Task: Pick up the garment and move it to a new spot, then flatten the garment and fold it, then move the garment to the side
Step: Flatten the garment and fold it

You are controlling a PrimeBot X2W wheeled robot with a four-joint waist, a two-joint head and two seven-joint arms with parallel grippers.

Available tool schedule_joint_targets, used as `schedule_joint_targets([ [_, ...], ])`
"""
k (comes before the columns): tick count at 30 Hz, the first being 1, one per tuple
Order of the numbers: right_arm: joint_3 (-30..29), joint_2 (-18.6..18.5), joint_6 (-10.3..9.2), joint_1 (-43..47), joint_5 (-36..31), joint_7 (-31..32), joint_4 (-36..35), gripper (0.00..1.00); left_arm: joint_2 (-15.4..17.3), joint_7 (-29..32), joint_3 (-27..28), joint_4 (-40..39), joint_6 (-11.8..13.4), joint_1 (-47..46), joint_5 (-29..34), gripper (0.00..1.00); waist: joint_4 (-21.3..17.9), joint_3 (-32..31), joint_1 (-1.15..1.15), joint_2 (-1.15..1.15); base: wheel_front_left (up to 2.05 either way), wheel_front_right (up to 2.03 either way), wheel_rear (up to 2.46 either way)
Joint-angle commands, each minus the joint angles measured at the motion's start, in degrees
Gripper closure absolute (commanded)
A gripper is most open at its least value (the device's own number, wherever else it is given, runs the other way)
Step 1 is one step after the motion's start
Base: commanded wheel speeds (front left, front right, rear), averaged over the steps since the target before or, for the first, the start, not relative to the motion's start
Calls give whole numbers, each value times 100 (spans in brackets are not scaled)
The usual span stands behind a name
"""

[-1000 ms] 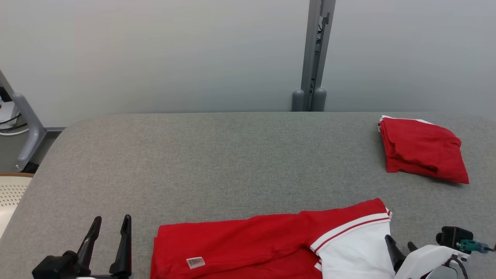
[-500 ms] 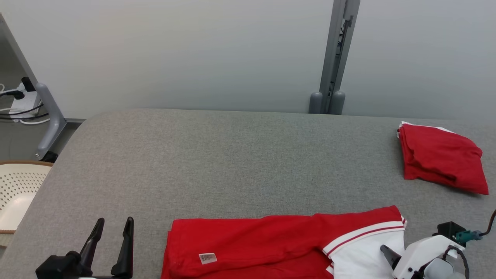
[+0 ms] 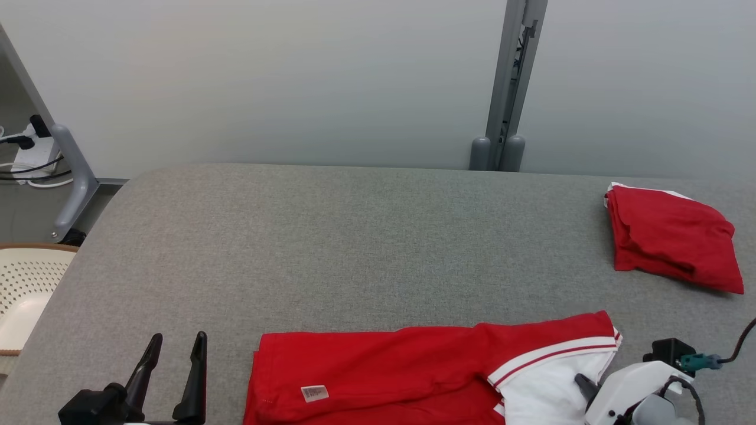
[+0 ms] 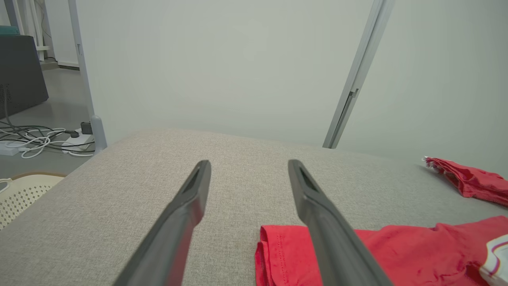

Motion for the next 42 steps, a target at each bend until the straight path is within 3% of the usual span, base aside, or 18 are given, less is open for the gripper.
schedule_joint_targets([
  [1,7,-99,1,53,75,-65,-52,100,16,-6,3,13,-20,-78,39,0,-22,1,0,0,0,0,0],
  [16,-24,-1071,1,-121,69,-460,-527,100,-86,-6,41,75,-73,-41,64,0,-282,-50,0,0,0,0,0],
  [23,150,-994,2,93,181,-321,-1349,100,-151,-6,-14,163,-55,-6,85,0,-297,-120,0,0,0,0,0],
  [29,356,-872,2,473,117,-20,-2633,100,-202,-6,-58,254,-74,-27,74,0,-172,-191,0,0,0,0,0],
  [37,560,-519,3,1203,-180,688,-4292,100,-192,3,-109,357,-104,-69,92,0,310,-244,0,0,0,0,0],
  [42,813,-131,2,1457,-366,1092,-4773,100,-149,21,-150,410,-135,-134,83,0,721,-243,0,0,0,0,0],
])
